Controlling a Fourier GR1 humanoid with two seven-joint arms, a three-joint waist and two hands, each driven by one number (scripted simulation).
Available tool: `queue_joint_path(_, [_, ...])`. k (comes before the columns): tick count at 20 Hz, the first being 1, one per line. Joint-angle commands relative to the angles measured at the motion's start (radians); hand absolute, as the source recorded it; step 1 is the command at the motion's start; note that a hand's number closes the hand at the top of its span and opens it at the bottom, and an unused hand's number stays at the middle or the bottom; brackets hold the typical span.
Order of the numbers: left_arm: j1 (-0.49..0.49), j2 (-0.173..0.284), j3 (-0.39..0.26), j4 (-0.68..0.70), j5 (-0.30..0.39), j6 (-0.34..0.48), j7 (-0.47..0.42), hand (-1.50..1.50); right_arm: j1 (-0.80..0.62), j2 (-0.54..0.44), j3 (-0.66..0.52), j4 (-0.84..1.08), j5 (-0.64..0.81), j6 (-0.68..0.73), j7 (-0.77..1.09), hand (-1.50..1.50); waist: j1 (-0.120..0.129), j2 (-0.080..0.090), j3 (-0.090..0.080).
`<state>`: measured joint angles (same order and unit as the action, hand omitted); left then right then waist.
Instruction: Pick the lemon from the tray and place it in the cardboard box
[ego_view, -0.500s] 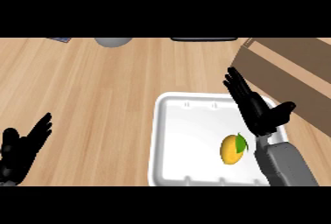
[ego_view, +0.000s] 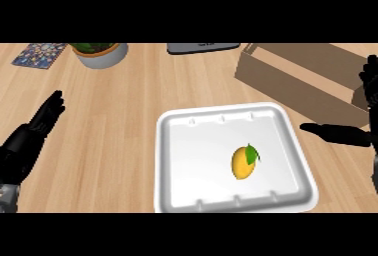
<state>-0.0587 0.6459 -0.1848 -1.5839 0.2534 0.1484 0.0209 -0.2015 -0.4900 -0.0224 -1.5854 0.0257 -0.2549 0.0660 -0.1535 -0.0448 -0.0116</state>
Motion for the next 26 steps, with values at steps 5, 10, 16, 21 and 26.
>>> queue_joint_path(5, [-0.039,-0.018,-0.026,-0.008,-0.034,-0.055,-0.121,0.00,0.283,-0.197,0.025,-0.396,0.280,-0.059,0.153,-1.50,0.042,0.024,0.004])
queue_joint_path(10, [-0.107,-0.057,-0.055,-0.006,-0.063,-0.054,-0.114,0.00,0.427,-0.255,0.096,-0.638,0.446,0.005,0.348,-1.50,0.091,0.036,0.007])
queue_joint_path(16, [-0.098,-0.077,-0.081,0.002,-0.076,-0.079,-0.147,0.00,0.486,-0.397,0.186,-0.782,0.498,0.280,0.653,-1.50,0.128,0.042,0.004])
queue_joint_path(21, [-0.137,-0.118,-0.122,-0.002,-0.113,-0.075,-0.123,0.00,0.311,-0.382,0.342,-0.844,0.484,0.455,0.958,-1.50,0.177,0.049,0.007])
queue_joint_path(26, [-0.182,-0.115,-0.091,0.053,-0.095,-0.119,-0.137,0.00,0.082,-0.319,0.457,-0.787,0.430,0.620,1.213,-1.50,0.190,0.052,0.006])
